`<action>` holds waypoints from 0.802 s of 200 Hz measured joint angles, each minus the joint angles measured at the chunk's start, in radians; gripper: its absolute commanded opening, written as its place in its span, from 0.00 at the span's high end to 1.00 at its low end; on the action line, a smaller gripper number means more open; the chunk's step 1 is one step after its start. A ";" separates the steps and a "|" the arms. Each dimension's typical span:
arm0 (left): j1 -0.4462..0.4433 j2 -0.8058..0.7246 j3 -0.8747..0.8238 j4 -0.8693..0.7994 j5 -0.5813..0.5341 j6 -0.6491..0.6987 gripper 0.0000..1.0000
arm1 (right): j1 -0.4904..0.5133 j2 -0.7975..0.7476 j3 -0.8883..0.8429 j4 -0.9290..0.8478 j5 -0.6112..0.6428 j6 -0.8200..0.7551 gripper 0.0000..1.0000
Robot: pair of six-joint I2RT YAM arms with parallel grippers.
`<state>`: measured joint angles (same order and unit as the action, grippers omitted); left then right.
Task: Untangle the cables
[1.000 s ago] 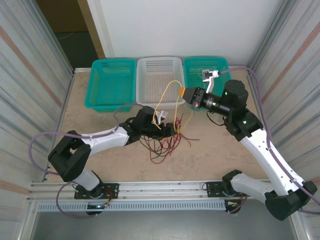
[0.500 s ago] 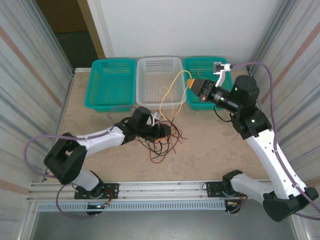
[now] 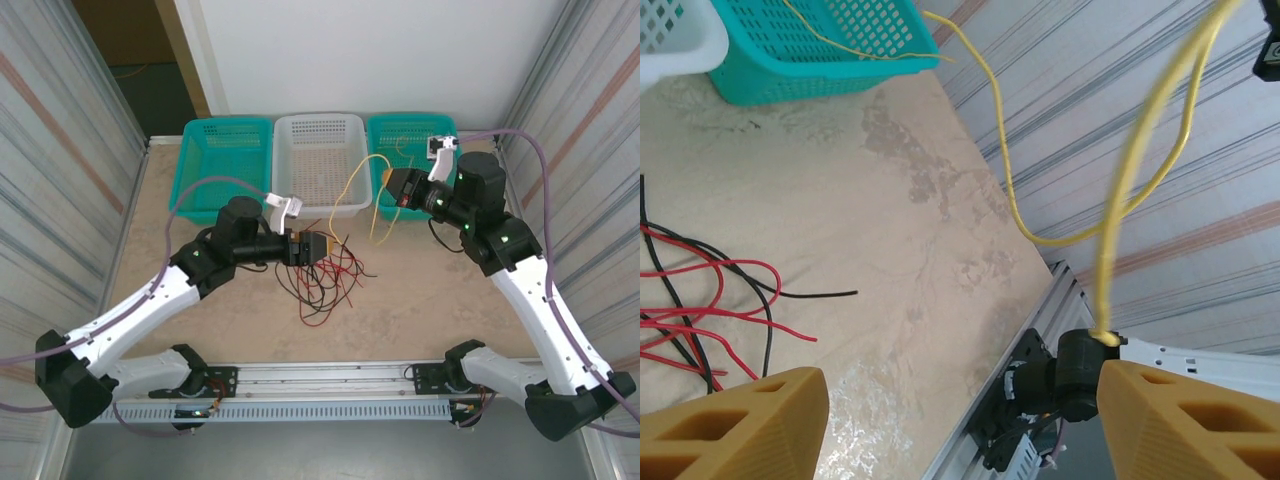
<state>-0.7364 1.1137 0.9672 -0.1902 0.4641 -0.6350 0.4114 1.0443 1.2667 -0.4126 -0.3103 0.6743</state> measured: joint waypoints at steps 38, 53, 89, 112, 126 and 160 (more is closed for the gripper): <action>0.011 0.037 0.016 0.008 0.008 0.034 0.36 | 0.021 0.006 0.002 -0.026 0.001 -0.006 1.00; 0.013 0.058 0.034 0.010 0.019 0.044 0.42 | 0.034 0.008 0.002 -0.035 0.002 -0.011 1.00; 0.016 0.074 0.052 0.029 0.042 0.069 0.60 | 0.057 0.017 0.016 -0.059 0.009 -0.032 1.00; 0.023 0.074 0.052 0.031 0.042 0.086 0.81 | 0.061 0.025 0.030 -0.076 0.024 -0.046 1.00; 0.029 0.074 0.053 0.026 0.033 0.095 0.91 | 0.061 0.034 0.045 -0.092 0.032 -0.059 1.00; 0.035 0.072 0.062 -0.025 -0.001 0.142 1.00 | 0.061 0.050 0.078 -0.127 0.057 -0.090 1.00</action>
<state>-0.7017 1.1858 1.0290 -0.2150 0.4629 -0.4934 0.4721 1.0943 1.3445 -0.5392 -0.2535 0.5838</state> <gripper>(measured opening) 0.065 0.052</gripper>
